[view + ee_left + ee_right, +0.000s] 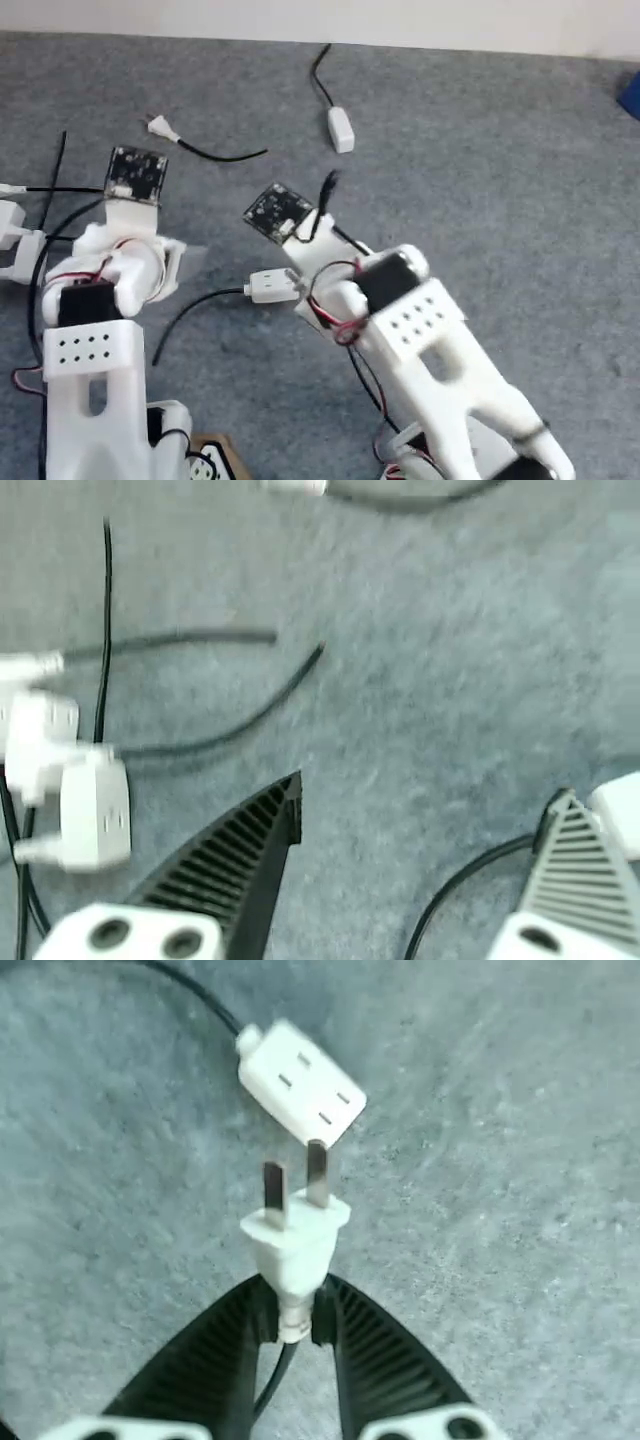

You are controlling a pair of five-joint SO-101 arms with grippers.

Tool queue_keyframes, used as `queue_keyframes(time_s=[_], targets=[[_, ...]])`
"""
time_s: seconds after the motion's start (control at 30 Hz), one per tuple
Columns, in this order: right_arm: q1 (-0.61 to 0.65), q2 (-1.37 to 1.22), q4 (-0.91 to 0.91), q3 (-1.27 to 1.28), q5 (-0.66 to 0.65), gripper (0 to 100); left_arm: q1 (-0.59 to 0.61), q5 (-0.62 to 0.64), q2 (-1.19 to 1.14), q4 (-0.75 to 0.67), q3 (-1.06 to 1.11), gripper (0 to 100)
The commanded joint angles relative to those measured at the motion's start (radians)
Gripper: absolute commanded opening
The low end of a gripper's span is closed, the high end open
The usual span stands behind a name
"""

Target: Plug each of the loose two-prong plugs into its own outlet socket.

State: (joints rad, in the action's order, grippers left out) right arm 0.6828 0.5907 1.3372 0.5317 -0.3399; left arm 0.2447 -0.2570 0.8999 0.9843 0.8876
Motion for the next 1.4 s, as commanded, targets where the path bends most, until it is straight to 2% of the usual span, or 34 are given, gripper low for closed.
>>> queue_keyframes(time_s=[0.0,0.2,0.33,0.47,0.57,0.87,1.0,1.37], targets=[[-0.008,0.065,0.005,-0.028,0.048,0.5,-0.059,0.009,0.01,0.071,-0.12,36],[-0.004,0.065,-0.13,0.079,0.106,0.5,-0.154,0.069,0.01,0.227,-0.263,36],[-0.004,0.068,-0.168,0.108,0.13,0.5,-0.302,0.071,0.01,0.336,-0.315,36],[-0.004,0.073,-0.174,0.108,0.157,0.5,-0.443,0.103,0.01,0.356,-0.315,36],[-0.004,0.074,-0.189,0.111,0.176,0.5,-0.496,0.107,0.01,0.356,-0.315,36],[0.061,0.074,-0.194,0.143,0.181,0.5,-0.501,0.107,0.004,0.278,-0.308,36],[0.081,0.074,-0.188,0.137,0.183,0.5,-0.499,0.103,0.004,0.21,-0.231,36],[0.076,0.076,-0.119,0.054,0.176,0.5,-0.371,0.038,0.002,0.021,0.025,36]])
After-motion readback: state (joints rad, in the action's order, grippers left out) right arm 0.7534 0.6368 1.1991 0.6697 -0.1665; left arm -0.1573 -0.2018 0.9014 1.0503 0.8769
